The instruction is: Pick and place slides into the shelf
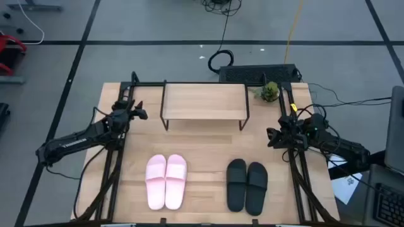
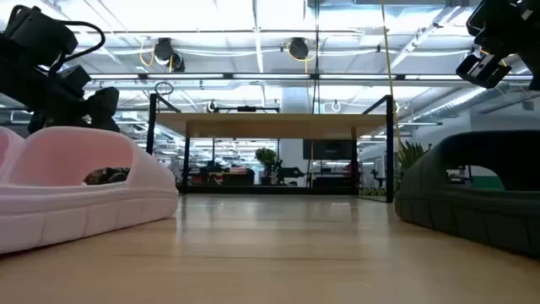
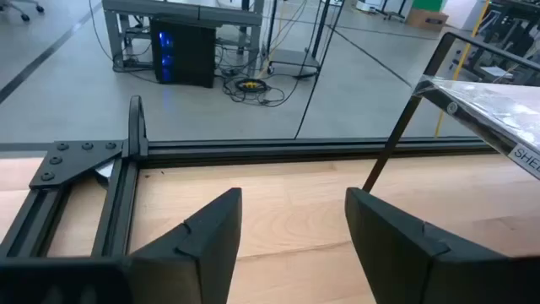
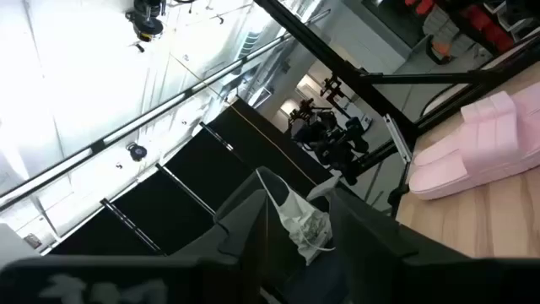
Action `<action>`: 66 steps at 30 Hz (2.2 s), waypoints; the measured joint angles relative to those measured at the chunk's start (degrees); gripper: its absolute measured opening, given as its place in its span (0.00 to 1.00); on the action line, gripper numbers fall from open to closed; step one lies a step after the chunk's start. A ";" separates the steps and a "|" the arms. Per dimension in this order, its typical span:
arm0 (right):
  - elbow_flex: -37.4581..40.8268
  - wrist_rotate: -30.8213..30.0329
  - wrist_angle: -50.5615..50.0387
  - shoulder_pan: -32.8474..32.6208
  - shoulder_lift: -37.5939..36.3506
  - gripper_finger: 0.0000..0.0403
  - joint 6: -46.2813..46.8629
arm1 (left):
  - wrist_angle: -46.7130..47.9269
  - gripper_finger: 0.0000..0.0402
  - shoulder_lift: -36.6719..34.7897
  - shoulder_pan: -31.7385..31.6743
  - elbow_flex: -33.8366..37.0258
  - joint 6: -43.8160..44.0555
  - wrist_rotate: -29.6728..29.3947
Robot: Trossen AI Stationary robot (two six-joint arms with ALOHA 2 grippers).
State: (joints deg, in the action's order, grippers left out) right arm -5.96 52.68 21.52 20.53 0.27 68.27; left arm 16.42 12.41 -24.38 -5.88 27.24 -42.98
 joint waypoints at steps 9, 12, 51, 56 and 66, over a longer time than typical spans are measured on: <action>0.00 0.00 0.01 -0.01 0.00 0.30 0.02 | -0.01 0.53 0.01 -0.02 -0.01 0.00 0.00; 0.01 0.00 0.01 -0.02 0.01 0.30 0.00 | -0.01 0.53 0.01 -0.02 -0.01 0.00 0.00; 2.99 -7.04 -0.56 0.00 0.03 0.30 -18.23 | 0.01 0.53 -0.01 0.00 -0.01 0.00 0.00; 3.08 -22.46 1.78 0.00 0.00 0.30 -16.85 | 0.00 0.53 -0.01 0.00 -0.01 0.00 0.00; 3.21 -45.08 22.42 0.00 0.00 0.30 -27.72 | -15.33 0.53 0.01 -0.02 -0.01 1.64 4.25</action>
State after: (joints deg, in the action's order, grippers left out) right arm -2.74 7.60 43.94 20.53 0.27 40.56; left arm 1.08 12.43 -24.40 -5.89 28.89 -38.73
